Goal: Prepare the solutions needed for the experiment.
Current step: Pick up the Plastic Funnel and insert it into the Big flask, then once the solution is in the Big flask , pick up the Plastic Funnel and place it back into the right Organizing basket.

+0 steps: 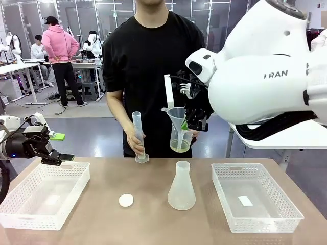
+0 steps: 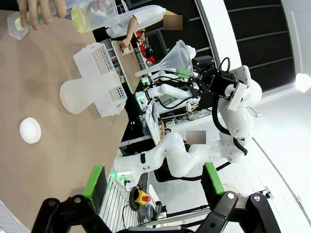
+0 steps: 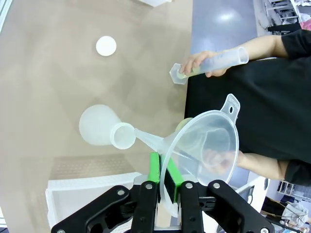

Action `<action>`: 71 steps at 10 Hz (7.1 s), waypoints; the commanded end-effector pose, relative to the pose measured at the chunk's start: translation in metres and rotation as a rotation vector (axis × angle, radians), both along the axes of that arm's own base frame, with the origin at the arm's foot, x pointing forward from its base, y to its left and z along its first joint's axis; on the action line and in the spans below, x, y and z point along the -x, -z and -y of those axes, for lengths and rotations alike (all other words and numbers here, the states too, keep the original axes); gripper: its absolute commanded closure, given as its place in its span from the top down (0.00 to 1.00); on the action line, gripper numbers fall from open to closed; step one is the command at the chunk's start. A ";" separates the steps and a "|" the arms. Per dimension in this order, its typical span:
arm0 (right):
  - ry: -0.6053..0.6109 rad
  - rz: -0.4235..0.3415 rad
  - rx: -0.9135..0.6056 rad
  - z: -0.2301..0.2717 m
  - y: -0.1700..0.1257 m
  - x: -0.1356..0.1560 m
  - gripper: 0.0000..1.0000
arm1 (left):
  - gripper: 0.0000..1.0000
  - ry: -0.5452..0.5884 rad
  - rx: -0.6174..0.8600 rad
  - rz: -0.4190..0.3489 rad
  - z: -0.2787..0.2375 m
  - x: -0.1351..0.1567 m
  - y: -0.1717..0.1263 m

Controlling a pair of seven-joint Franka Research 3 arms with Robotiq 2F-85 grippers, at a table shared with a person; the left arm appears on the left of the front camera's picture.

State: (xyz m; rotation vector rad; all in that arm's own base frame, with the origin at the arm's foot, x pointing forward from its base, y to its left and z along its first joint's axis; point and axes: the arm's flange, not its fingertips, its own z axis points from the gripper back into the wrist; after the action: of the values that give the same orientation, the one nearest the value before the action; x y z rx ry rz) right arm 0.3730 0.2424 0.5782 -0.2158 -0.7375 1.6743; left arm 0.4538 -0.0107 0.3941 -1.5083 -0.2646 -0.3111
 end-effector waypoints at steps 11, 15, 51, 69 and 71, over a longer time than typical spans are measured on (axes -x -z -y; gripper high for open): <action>0.001 -0.004 0.064 0.002 0.024 0.001 0.06 | 1.00 -0.006 -0.009 0.008 0.001 -0.001 -0.003; -0.001 -0.022 0.070 0.000 0.037 -0.001 0.06 | 1.00 -0.006 -0.009 0.008 0.001 -0.001 -0.003; 0.007 -0.093 0.086 -0.010 0.113 -0.016 0.48 | 1.00 -0.006 -0.009 0.008 0.001 -0.001 -0.003; 0.298 -0.221 0.059 0.129 0.074 -0.026 0.48 | 1.00 -0.006 -0.009 0.008 0.001 -0.001 -0.003; 0.400 -0.273 0.028 0.157 0.087 -0.026 0.48 | 1.00 -0.006 -0.009 0.008 0.001 -0.001 -0.003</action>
State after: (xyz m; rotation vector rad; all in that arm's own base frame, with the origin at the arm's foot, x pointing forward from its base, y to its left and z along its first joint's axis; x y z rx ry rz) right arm 0.4056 0.0873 0.4953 -0.1646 -0.4353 1.3701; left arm 0.4538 -0.0102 0.3941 -1.5081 -0.2654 -0.3102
